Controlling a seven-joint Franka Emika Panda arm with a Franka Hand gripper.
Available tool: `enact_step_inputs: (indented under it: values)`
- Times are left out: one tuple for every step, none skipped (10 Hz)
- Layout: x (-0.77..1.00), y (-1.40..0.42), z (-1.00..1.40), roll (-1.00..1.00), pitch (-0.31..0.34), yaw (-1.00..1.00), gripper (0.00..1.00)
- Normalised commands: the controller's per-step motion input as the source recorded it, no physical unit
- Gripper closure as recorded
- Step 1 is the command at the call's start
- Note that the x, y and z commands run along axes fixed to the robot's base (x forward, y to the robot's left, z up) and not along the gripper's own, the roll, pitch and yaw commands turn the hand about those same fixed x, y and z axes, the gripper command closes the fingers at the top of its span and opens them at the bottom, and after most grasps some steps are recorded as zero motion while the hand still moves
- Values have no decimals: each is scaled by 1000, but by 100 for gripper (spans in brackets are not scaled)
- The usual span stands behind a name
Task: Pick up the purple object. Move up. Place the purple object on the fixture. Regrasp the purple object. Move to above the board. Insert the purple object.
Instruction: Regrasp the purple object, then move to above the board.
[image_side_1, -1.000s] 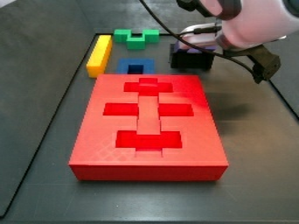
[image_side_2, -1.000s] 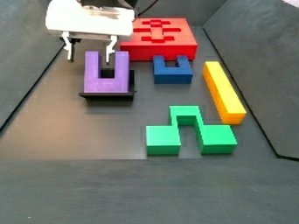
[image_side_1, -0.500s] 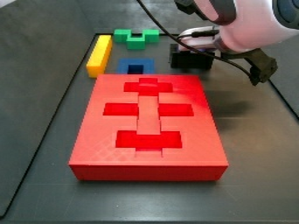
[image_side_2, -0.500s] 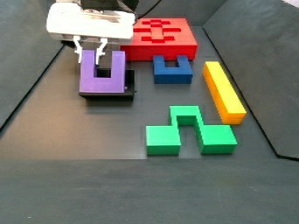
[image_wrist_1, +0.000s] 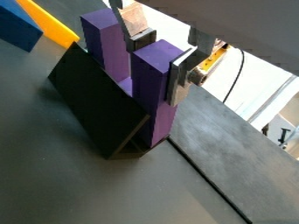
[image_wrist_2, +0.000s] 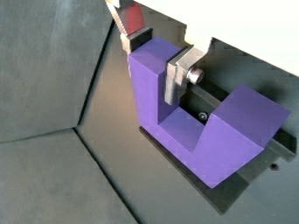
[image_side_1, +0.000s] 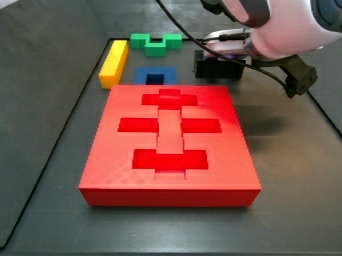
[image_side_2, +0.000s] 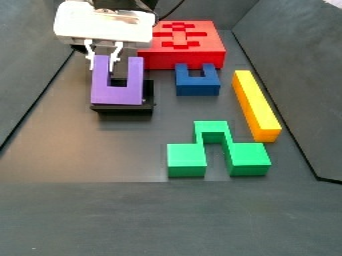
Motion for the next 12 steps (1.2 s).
enact_step_inputs:
  values:
    - [0,0,0,0,0,0,100]
    - [0,0,0,0,0,0,100]
    - [0,0,0,0,0,0,100]
    - [0,0,0,0,0,0,100]
    - [0,0,0,0,0,0,100]
    - [0,0,0,0,0,0,100]
    - [0,0,0,0,0,0,100]
    - [0,0,0,0,0,0,100]
    - [0,0,0,0,0,0,100]
    - [0,0,0,0,0,0,100]
    - [0,0,1400,0,0,0,100]
    - [-13,27,1400,-20,30,-31,100]
